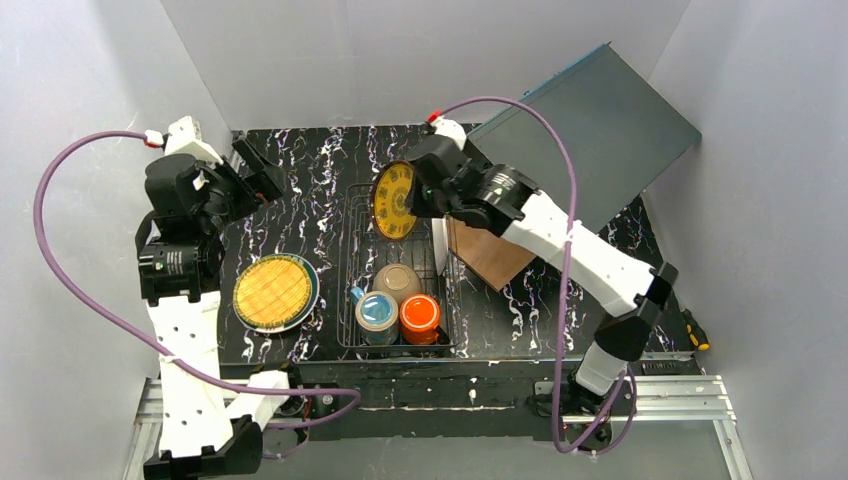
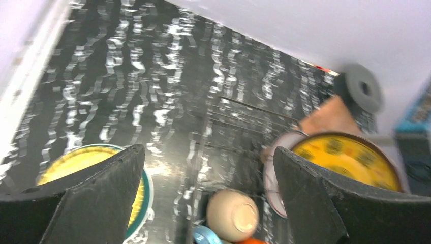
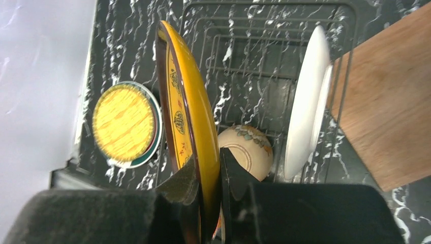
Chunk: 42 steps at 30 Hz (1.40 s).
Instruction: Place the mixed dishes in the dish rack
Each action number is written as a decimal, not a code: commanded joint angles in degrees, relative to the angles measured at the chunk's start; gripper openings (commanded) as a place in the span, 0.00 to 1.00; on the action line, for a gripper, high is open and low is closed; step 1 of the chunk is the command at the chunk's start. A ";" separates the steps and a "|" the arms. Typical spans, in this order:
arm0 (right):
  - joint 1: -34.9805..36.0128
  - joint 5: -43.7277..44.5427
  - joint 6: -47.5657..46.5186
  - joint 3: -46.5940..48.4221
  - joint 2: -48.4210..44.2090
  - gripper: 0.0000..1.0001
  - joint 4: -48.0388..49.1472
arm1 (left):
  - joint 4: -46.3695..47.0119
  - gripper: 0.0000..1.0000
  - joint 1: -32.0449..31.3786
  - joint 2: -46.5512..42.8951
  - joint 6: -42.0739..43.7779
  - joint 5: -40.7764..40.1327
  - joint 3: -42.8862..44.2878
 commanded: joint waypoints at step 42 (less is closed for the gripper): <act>9.80 49.94 -8.02 26.59 33.76 0.01 -28.36 | 20.09 0.93 6.58 -1.88 -1.21 -24.83 -29.07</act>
